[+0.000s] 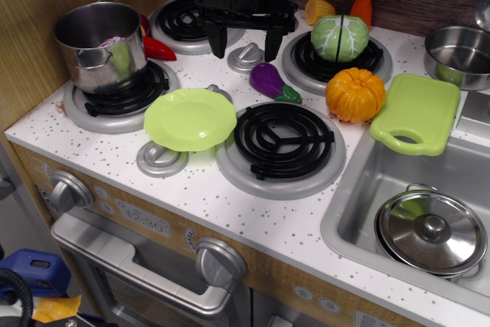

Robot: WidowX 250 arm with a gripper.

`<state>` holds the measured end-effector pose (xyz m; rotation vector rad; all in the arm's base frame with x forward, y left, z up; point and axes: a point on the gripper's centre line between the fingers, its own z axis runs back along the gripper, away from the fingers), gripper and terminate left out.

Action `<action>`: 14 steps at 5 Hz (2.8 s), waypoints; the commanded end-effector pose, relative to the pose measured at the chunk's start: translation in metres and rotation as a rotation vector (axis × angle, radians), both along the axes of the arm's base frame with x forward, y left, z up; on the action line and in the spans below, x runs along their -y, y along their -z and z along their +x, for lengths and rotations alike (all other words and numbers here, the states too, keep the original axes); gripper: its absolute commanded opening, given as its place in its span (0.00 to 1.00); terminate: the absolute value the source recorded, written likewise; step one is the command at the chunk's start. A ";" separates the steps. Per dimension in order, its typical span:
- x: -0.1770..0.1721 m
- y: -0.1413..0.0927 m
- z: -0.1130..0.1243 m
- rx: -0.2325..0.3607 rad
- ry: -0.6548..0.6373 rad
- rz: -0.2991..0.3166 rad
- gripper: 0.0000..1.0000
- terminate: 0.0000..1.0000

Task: Put eggplant on plate

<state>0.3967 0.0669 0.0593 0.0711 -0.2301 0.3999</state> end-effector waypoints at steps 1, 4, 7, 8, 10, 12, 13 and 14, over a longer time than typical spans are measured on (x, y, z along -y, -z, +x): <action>0.000 0.000 0.000 0.000 0.000 0.000 1.00 0.00; 0.003 0.003 0.015 0.063 -0.158 -0.033 1.00 0.00; 0.004 0.023 0.032 0.144 -0.068 -0.037 1.00 0.00; 0.006 0.030 0.033 0.154 -0.079 -0.054 1.00 0.00; 0.002 0.047 0.037 0.173 -0.093 -0.093 1.00 0.00; -0.005 0.033 0.035 0.121 -0.075 -0.072 0.00 0.00; -0.013 0.006 0.035 0.056 -0.062 -0.037 0.00 0.00; -0.018 -0.016 0.031 0.023 -0.073 0.019 0.00 0.00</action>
